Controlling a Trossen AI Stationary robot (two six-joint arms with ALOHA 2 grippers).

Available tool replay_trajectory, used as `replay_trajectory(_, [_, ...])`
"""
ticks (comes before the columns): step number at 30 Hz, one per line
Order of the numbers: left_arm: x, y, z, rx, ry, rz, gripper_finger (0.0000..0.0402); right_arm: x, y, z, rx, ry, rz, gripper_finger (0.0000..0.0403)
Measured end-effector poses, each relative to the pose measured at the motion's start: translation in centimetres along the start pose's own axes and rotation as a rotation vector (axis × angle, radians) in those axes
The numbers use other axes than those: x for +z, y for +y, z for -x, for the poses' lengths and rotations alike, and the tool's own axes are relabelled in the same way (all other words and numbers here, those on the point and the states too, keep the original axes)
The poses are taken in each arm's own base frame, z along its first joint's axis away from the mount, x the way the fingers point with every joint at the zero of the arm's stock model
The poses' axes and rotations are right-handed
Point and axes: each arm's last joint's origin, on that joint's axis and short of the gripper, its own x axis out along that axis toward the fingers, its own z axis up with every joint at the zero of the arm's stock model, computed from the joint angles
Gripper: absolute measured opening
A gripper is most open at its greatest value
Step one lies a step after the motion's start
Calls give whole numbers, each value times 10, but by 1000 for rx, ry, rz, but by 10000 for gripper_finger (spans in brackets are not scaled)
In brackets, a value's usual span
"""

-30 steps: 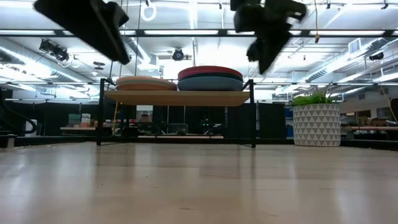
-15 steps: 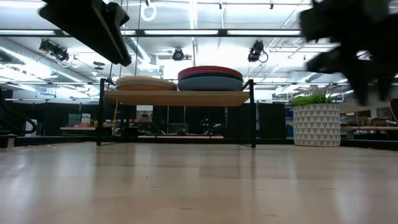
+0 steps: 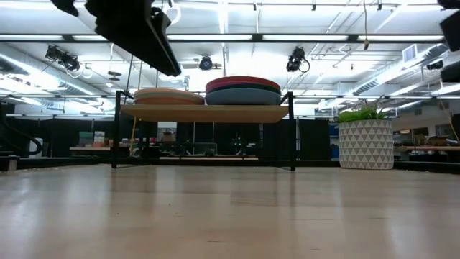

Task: Place and stack plates onto a shelf
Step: Stack the gray plate on top of the light orange plate on the shelf

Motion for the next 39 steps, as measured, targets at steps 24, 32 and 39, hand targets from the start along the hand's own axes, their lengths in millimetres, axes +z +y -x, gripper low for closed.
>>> replay_trajectory(24, [0,3,-2,-2,10,25,141,-21,-9,-40,40,29,-31,85])
replay_trajectory(32, [8,2,-3,-22,-60,65,141,-14,-11,-36,66,57,-75,14])
replay_trajectory(39, [27,8,-17,-34,-203,157,142,12,-29,-16,-131,-78,-284,27])
